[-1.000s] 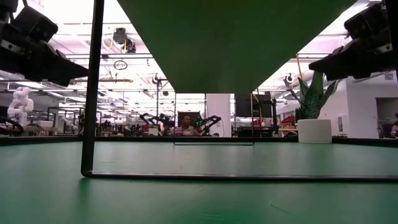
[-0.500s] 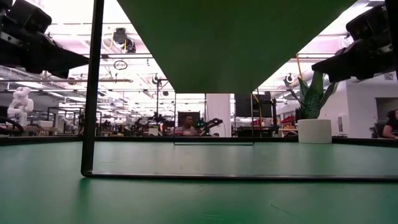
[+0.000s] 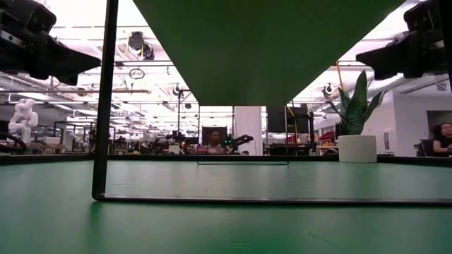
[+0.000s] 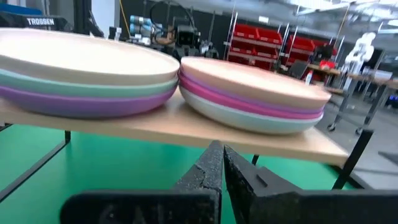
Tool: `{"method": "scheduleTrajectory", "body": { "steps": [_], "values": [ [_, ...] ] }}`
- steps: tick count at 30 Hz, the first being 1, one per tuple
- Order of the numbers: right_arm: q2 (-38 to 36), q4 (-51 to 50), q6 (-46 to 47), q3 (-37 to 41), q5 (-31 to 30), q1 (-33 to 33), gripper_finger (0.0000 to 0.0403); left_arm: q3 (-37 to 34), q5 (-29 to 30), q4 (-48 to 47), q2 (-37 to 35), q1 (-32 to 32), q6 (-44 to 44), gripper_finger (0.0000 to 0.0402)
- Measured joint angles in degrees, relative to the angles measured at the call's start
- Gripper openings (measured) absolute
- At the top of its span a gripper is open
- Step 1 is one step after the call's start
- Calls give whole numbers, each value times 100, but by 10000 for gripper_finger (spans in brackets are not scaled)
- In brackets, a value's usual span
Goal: Place and stack plates onto a shelf
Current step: Return to Home Position
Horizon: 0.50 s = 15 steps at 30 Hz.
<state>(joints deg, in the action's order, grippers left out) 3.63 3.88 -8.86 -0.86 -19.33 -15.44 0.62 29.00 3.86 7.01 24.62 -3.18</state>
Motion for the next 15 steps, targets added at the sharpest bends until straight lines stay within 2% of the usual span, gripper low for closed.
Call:
{"method": "scheduleTrajectory", "body": {
  "steps": [7,11,15],
  "values": [
    [-287,-30,-563,0,157,12,0,0,19,-4,2,-12,-81,1],
    [-353,-26,-686,0,194,265,0,0,57,-1,2,-112,-172,1],
    [-351,-30,-694,0,767,632,0,0,63,32,2,-285,-267,1]
  ]
}}
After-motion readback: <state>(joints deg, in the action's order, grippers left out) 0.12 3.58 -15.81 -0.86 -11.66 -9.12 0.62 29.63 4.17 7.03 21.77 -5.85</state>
